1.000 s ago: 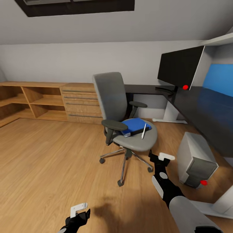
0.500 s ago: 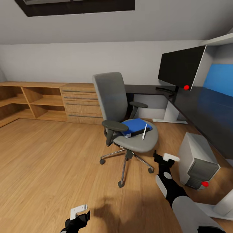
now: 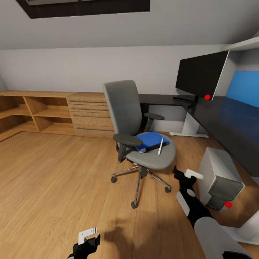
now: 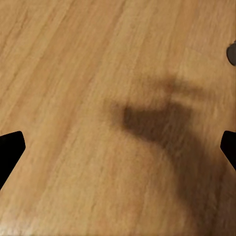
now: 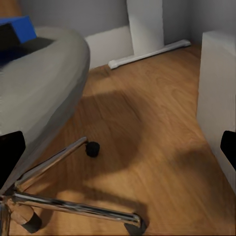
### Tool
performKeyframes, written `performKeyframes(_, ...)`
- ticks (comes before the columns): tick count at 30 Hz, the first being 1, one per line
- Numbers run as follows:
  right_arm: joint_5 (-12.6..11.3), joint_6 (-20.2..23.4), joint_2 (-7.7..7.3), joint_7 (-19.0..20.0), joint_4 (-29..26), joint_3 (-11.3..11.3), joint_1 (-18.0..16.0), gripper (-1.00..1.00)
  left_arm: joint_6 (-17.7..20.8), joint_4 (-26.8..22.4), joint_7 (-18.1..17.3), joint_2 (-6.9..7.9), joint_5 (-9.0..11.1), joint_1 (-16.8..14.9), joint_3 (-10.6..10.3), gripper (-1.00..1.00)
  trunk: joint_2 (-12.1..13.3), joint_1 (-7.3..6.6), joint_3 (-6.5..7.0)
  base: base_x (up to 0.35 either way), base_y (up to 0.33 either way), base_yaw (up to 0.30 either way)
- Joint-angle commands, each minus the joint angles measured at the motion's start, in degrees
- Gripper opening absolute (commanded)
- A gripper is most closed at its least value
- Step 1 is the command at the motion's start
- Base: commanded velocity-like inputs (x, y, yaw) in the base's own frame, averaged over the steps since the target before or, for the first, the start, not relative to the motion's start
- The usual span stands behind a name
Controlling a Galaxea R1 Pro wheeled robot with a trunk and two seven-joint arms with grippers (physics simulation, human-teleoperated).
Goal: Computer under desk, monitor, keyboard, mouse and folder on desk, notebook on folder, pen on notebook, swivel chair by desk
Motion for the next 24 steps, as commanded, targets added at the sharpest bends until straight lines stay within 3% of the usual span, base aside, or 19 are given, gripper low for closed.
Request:
performKeyframes(1, -1.29, 0.38, -0.05, 0.78, -0.14, -0.08, -0.03, 1.0, 0.23, -0.09, 0.08, -0.03, 0.58, 0.0, 0.07, 1.0, -0.02, -0.01, -0.05, 0.0, 0.0, 0.0)
performKeyframes(6, -4.95, 4.14, -0.79, 5.04, -0.55, -0.43, -0.03, 1.0, 0.22, -0.09, 0.08, -0.03, 0.58, 0.0, 0.06, 1.0, -0.02, -0.01, -0.05, 0.0, 0.0, 0.0)
performKeyframes(11, -9.99, 8.39, -2.46, 10.25, -0.68, -0.61, -0.03, 1.0, 0.22, -0.09, 0.08, -0.03, 0.58, 0.0, 0.06, 1.0, -0.02, -0.01, -0.05, 0.0, 0.0, 0.0)
performKeyframes(17, -16.02, 10.69, -3.72, 12.13, -0.7, -0.68, -0.03, 1.0, 0.22, -0.02, 0.08, -0.03, 0.58, 0.0, 0.08, 1.0, -0.02, -0.01, -0.05, 0.0, 0.0, 0.0)
performKeyframes(24, -19.18, 11.2, -4.45, 12.47, -0.25, -0.75, -0.15, 1.0, 0.22, 0.18, 0.08, -0.05, 0.62, 0.0, 0.08, 1.0, -0.02, -0.01, -0.05, 0.0, 0.0, 0.0)
